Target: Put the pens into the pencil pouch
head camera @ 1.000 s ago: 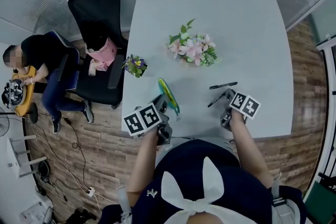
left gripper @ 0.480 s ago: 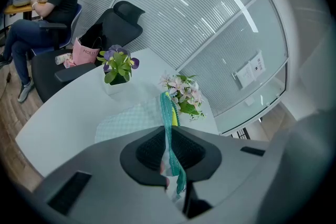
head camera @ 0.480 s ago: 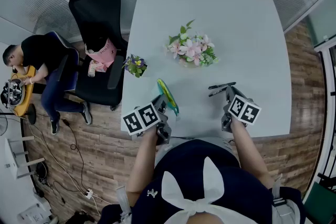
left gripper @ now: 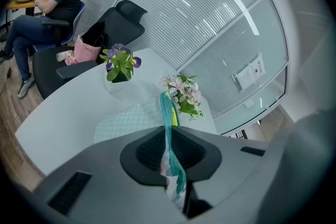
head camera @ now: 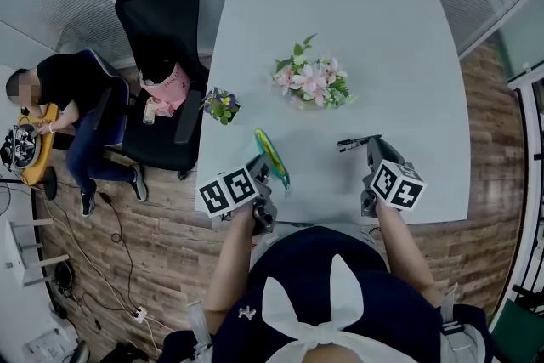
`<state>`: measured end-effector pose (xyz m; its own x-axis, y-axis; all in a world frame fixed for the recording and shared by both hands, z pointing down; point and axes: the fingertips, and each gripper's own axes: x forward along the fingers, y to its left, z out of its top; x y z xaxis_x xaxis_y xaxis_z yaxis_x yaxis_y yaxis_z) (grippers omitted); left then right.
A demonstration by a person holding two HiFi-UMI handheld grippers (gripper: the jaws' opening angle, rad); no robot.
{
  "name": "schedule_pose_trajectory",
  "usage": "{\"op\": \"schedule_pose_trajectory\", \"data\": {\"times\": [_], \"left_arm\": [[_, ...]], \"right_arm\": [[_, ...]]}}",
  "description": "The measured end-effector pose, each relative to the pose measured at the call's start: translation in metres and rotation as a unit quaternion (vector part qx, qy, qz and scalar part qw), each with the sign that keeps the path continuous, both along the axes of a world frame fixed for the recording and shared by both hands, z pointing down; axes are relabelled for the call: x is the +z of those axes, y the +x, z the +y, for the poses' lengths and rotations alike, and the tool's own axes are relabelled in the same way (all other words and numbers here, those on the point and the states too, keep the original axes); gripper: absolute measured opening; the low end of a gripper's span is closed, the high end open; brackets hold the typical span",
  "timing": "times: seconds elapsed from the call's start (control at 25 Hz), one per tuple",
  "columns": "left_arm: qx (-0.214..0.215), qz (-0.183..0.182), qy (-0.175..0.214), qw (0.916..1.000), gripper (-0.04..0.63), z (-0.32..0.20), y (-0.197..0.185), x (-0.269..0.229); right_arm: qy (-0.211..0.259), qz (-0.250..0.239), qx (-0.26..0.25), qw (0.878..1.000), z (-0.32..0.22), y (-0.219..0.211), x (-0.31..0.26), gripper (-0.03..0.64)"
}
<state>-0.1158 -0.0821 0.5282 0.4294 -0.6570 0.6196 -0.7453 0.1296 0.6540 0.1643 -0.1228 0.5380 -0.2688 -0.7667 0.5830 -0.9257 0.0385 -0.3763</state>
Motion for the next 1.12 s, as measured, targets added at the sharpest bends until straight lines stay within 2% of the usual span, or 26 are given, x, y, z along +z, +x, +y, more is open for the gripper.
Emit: {"op": "schedule_pose_trajectory", "data": {"times": [0.64, 1.12], "left_arm": [[-0.008, 0.009, 0.0, 0.9999, 0.049, 0.004, -0.003, 0.0], [-0.011, 0.012, -0.004, 0.9999, 0.049, 0.007, -0.006, 0.002]], "right_arm": [[0.057, -0.017, -0.026, 0.998, 0.0, -0.011, -0.053, 0.051], [0.094, -0.038, -0.054, 0.993, -0.002, -0.035, -0.088, 0.05]]}}
